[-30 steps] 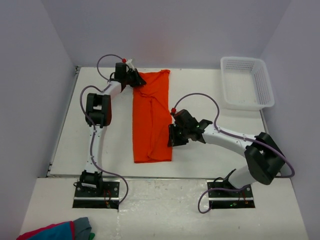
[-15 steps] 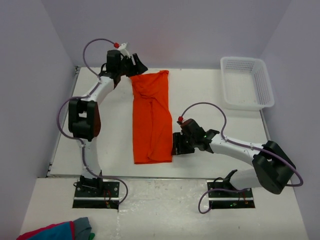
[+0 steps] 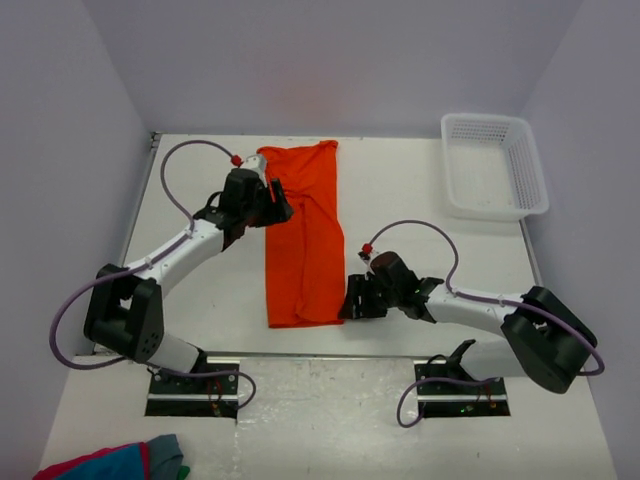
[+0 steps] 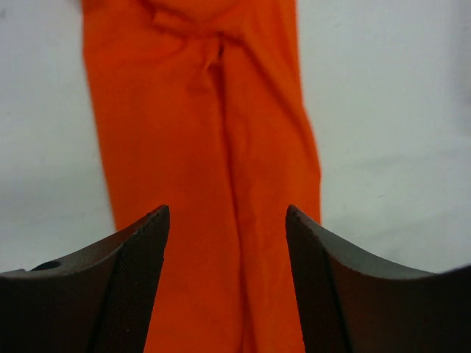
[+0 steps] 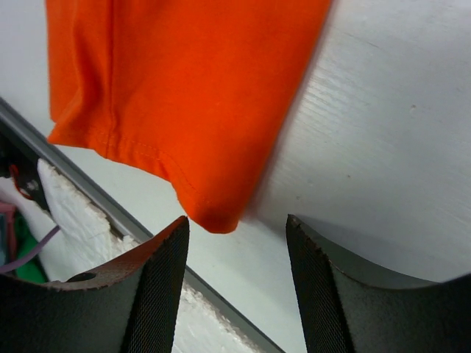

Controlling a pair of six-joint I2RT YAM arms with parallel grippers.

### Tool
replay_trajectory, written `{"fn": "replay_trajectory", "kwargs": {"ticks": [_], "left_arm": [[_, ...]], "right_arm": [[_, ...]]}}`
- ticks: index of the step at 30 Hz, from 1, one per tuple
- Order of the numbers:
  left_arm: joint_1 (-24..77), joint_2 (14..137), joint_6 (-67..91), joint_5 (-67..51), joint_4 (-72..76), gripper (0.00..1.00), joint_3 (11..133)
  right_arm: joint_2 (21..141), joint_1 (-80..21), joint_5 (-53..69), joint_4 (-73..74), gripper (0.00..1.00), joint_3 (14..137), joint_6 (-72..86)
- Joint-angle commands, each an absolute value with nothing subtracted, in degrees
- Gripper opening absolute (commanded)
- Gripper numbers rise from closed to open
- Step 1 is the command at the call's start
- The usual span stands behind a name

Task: Fold and stack the t-shirts
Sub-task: Grab the bottom of the folded rectangular tshirt with both arms

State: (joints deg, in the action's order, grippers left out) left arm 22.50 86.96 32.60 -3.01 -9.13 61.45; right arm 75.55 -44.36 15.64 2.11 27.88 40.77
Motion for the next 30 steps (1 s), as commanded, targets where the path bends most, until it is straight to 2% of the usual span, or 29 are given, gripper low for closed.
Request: {"fn": "replay_trajectory", "kwargs": {"ticks": [1, 14, 18, 25, 30], "left_arm": [[22.2, 79.0, 35.1, 3.5, -10.8, 0.66, 54.4], [22.2, 65.0, 32.2, 4.4, -18.3, 0.66, 43.1], [22.3, 62.8, 33.5, 3.3, -18.4, 0.66, 39.8], [22.6, 62.6, 38.4, 3.1, -19.8, 0.64, 38.7], [23.8, 62.2, 42.1, 1.1, -19.2, 0.64, 35.6]], "right_arm": [[75.5, -44.7, 18.8, -7.9, 0.57, 24.4, 43.9], [84.3, -44.7, 20.9, -17.0, 0.56, 22.3, 47.3], [85.1, -44.7, 20.2, -17.8, 0.52, 22.0, 48.3], [84.1, -44.8, 17.7, -16.0, 0.27, 21.4, 49.1], [86.0, -44.8, 17.9, -17.1, 0.17, 21.6, 49.2]]}}
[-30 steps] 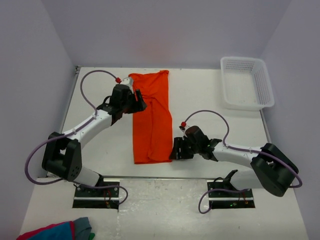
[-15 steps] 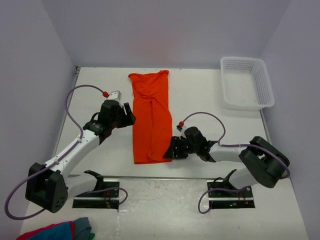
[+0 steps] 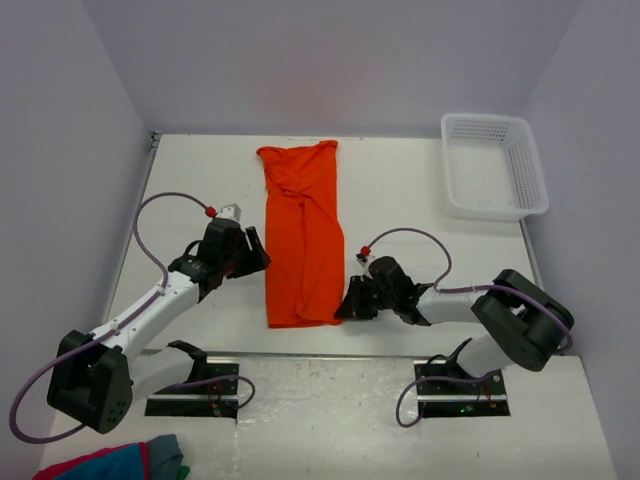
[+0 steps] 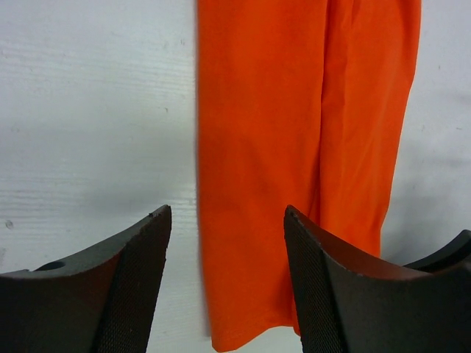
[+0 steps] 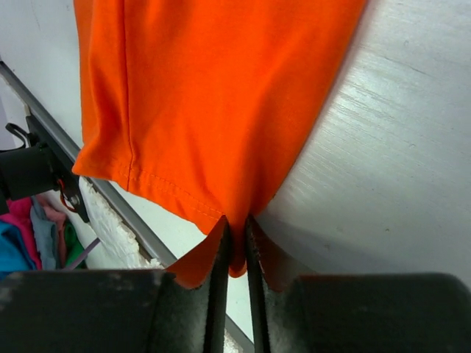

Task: Fold and stack the t-shirts
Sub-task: Grab the bottom of the folded rectangular tshirt with both arms

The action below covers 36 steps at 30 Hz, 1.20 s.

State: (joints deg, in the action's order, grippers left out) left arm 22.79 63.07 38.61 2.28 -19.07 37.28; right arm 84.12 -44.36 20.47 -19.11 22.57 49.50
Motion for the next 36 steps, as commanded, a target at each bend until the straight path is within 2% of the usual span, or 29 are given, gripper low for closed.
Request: {"fn": "replay_trajectory", "kwargs": {"ticks": [1, 6, 13, 22, 28, 36], "left_arm": [[24.2, 61.9, 42.6, 1.0, -19.1, 0.64, 34.4], [26.4, 58.9, 45.7, 0.3, -17.8, 0.65, 30.9], [29.7, 58.3, 48.1, -1.1, -17.1, 0.63, 27.2], [33.7, 61.0, 52.3, -0.9, -17.5, 0.37, 24.3], [38.9, 61.5, 58.5, -0.3, -18.1, 0.37, 22.6], [44.3, 61.8, 62.2, 2.0, -18.5, 0.42, 22.1]], "right_arm": [[86.1, -44.9, 17.7, -17.1, 0.14, 21.5, 49.5], [86.5, -44.9, 17.9, -17.7, 0.00, 21.4, 49.2], [85.3, -44.9, 16.8, -16.2, 0.00, 21.5, 49.0], [83.4, -44.9, 15.8, -15.6, 0.00, 20.7, 48.8], [82.5, -44.9, 15.5, -15.5, 0.00, 20.2, 48.8], [82.4, -45.0, 15.4, -15.8, 0.00, 19.6, 48.7]]}}
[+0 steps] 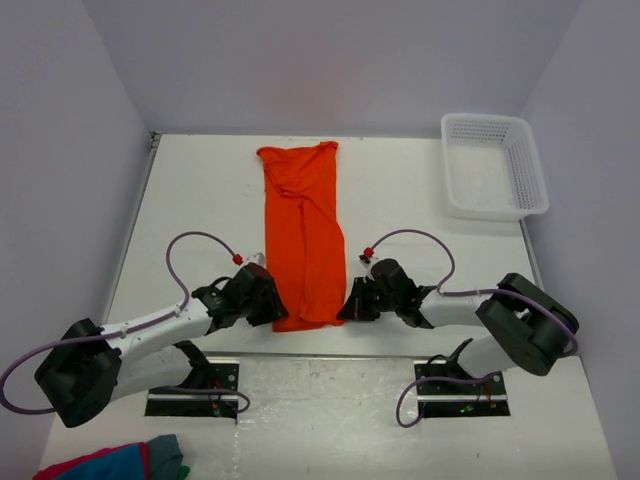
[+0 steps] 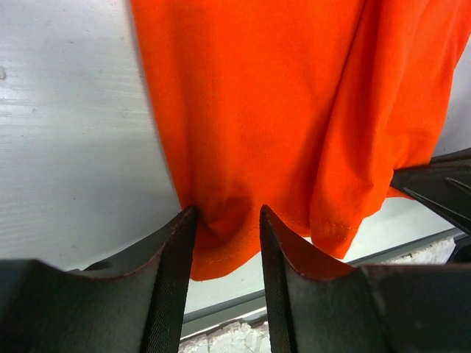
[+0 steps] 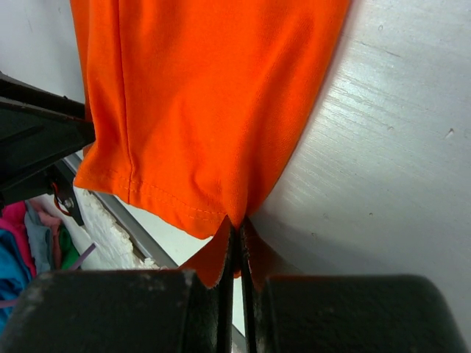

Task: Fold and stack the t-shirts
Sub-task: Grab the bottom of the folded rectangular tshirt with both arms

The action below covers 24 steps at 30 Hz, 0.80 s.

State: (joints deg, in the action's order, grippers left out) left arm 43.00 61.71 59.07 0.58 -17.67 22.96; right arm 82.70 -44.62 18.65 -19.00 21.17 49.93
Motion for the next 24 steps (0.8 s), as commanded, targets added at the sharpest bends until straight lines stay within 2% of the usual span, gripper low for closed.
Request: {"fn": "replay_trajectory", "kwargs": {"ticks": [1, 13, 15, 16, 18, 24], "left_arm": [[45.0, 61.5, 63.0, 2.3, -18.7, 0.42, 22.0], [49.0, 60.8, 67.3, 5.4, -25.5, 0.38, 23.6], [49.3, 60.8, 67.7, 5.8, -26.5, 0.35, 24.1], [49.4, 60.8, 67.7, 5.7, -26.6, 0.29, 24.3], [49.5, 60.7, 67.8, 5.5, -26.5, 0.25, 24.3], [49.9, 61.7, 67.9, 5.1, -25.8, 0.22, 24.0]], "right_arm": [[82.4, -44.9, 15.3, -16.0, 0.00, 19.4, 48.7], [83.1, -45.0, 15.7, -16.9, 0.00, 19.5, 49.0], [83.3, -44.9, 15.7, -16.6, 0.00, 19.5, 49.0], [83.3, -44.9, 15.6, -16.8, 0.00, 19.4, 49.0], [83.4, -45.0, 15.5, -16.5, 0.00, 19.5, 49.0], [83.6, -45.0, 15.6, -16.7, 0.00, 19.4, 49.0]]}}
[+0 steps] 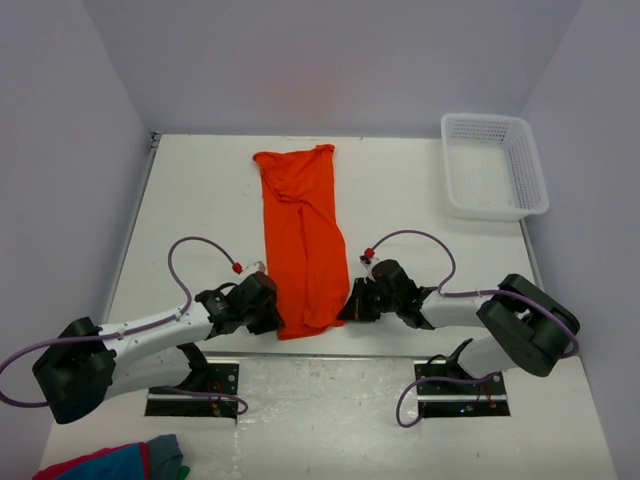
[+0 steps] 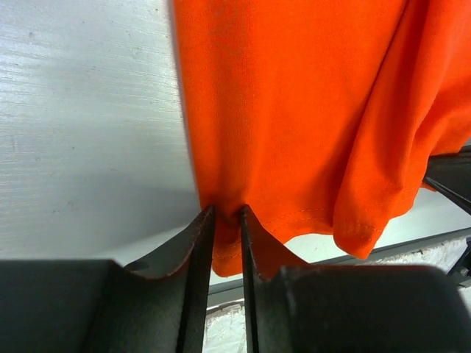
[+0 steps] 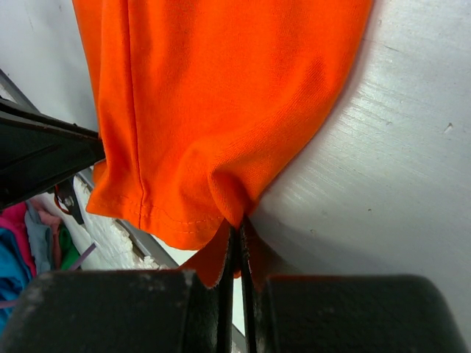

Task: Fold and stack the t-shirts
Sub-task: Grab the bottom of the folded rectangular tshirt with both arms

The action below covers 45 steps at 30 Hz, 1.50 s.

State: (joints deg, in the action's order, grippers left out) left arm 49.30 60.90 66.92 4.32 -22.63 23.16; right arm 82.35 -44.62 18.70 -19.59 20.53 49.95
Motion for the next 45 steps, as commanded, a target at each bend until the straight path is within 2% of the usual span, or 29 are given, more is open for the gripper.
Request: {"fn": "replay_trajectory", "kwargs": {"ticks": [1, 3, 6, 7, 11, 17, 27, 43, 45], "left_arm": [[49.9, 61.8, 68.0, 5.1, -25.5, 0.21, 23.8], [50.0, 62.0, 68.2, 5.4, -24.8, 0.15, 23.6], [50.0, 61.8, 69.2, 6.0, -24.1, 0.01, 23.5], [50.0, 61.4, 69.3, 6.1, -24.1, 0.00, 23.2], [50.0, 58.4, 71.5, 6.9, -24.5, 0.00, 22.2], [50.0, 53.5, 74.0, 11.3, -33.9, 0.00, 24.0], [50.0, 53.4, 74.9, 12.6, -35.9, 0.00, 24.9], [50.1, 54.1, 73.3, 12.6, -34.6, 0.00, 25.4], [50.2, 53.4, 73.7, 12.7, -35.9, 0.11, 25.6]], "right_arm": [[83.6, -44.9, 15.6, -16.8, 0.00, 19.2, 49.0], [83.8, -44.9, 15.6, -17.0, 0.00, 19.2, 49.0], [84.2, -45.0, 15.8, -17.0, 0.00, 19.2, 49.1], [84.1, -45.0, 15.7, -16.9, 0.00, 19.2, 49.3], [83.5, -45.0, 14.2, -14.4, 0.00, 19.3, 49.0], [79.7, -44.9, 9.3, -5.9, 0.00, 20.6, 47.3], [73.7, -46.0, 6.2, 3.6, 0.00, 21.6, 49.5], [74.5, -48.9, 8.7, 1.6, 0.00, 21.8, 49.6], [74.8, -49.1, 8.7, 0.9, 0.00, 21.6, 49.7]]}}
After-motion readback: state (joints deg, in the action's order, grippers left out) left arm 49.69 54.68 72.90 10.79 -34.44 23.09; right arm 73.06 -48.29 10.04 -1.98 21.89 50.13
